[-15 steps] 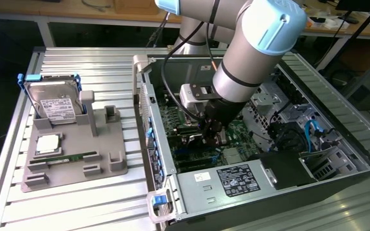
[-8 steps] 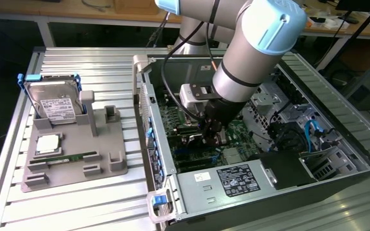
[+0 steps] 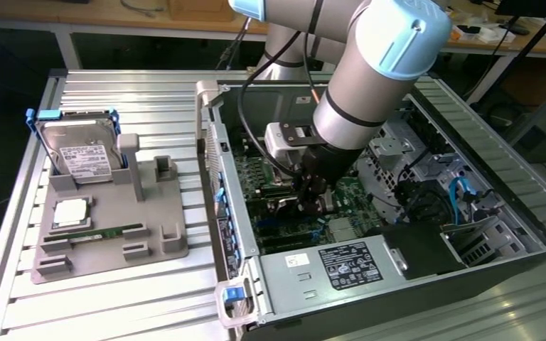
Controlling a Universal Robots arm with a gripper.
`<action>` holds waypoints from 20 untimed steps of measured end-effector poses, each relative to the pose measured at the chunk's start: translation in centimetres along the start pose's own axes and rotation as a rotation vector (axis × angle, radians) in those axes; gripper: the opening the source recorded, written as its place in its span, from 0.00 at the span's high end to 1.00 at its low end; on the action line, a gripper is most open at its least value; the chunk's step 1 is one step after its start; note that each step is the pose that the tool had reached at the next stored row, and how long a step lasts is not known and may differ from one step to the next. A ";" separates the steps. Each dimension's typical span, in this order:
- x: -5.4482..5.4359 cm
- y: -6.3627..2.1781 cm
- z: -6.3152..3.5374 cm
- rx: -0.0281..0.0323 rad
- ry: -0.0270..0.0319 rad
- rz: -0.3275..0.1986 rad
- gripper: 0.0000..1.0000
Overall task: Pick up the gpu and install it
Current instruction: 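Insert the gpu into the slot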
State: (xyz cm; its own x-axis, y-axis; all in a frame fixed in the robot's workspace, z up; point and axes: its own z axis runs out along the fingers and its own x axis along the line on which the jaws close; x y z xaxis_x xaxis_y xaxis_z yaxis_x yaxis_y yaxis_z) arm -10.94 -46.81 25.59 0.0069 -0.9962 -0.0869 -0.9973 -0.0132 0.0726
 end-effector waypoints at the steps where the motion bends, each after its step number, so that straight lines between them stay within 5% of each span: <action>1: 0.0 0.00 0.00 -0.0001 0.0001 0.000 0.73; 20: 0.0 -0.02 0.23 -0.0001 -0.0023 0.000 0.73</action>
State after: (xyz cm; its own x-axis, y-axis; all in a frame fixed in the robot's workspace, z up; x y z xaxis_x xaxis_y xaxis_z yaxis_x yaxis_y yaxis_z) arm -10.94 -46.80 25.36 0.0068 -0.9960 -0.0892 -0.9973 -0.0133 0.0726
